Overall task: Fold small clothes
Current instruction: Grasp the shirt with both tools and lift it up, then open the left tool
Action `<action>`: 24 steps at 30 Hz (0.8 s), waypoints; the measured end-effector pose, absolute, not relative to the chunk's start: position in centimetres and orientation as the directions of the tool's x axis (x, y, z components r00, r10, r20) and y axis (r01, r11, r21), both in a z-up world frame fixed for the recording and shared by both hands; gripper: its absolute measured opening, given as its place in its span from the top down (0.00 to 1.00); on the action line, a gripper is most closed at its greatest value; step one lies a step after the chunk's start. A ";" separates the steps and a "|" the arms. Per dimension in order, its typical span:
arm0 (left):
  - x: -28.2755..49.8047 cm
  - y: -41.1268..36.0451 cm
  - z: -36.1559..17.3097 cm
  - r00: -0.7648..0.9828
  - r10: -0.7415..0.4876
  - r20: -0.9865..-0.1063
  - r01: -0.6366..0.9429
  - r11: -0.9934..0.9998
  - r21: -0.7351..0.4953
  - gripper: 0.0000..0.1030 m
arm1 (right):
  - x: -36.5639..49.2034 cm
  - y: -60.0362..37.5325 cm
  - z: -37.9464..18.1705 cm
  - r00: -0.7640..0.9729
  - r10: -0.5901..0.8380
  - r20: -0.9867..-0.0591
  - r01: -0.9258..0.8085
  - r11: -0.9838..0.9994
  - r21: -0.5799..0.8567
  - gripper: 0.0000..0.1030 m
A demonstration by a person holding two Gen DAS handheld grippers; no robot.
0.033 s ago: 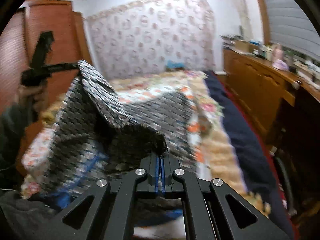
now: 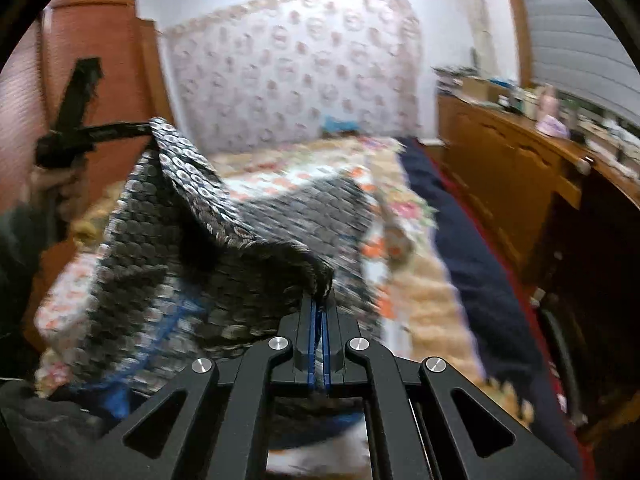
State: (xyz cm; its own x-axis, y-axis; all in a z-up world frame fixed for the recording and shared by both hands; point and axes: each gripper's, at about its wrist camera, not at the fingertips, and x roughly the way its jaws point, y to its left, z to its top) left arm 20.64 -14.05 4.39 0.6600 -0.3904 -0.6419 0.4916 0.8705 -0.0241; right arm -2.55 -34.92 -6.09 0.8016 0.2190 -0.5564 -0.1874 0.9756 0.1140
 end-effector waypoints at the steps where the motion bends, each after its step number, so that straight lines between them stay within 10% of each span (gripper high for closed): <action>1: 20.5 -14.0 3.7 0.644 -0.388 -0.659 0.497 0.867 -0.024 0.88 | -2.4 -34.7 -6.2 0.797 0.214 -0.565 -0.185 0.977 0.109 0.95; 8: 17.9 -11.7 2.6 0.643 -0.375 -0.668 0.491 0.871 -0.016 0.25 | -3.1 -32.7 -3.8 0.831 0.210 -0.515 -0.194 0.977 0.085 0.62; 24: 11.5 -6.3 0.2 0.682 -0.352 -0.641 0.426 0.904 -0.043 0.22 | 4.2 -21.7 -7.1 0.640 0.456 -0.618 -0.523 0.848 0.084 0.61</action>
State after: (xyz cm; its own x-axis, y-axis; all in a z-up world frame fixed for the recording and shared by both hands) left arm 11.45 -6.27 0.23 0.6822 -0.3525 -0.6406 0.4262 0.9036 -0.0433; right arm 4.20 -21.74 -7.12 0.6402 0.4556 -0.6185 -0.5226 0.8484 0.0840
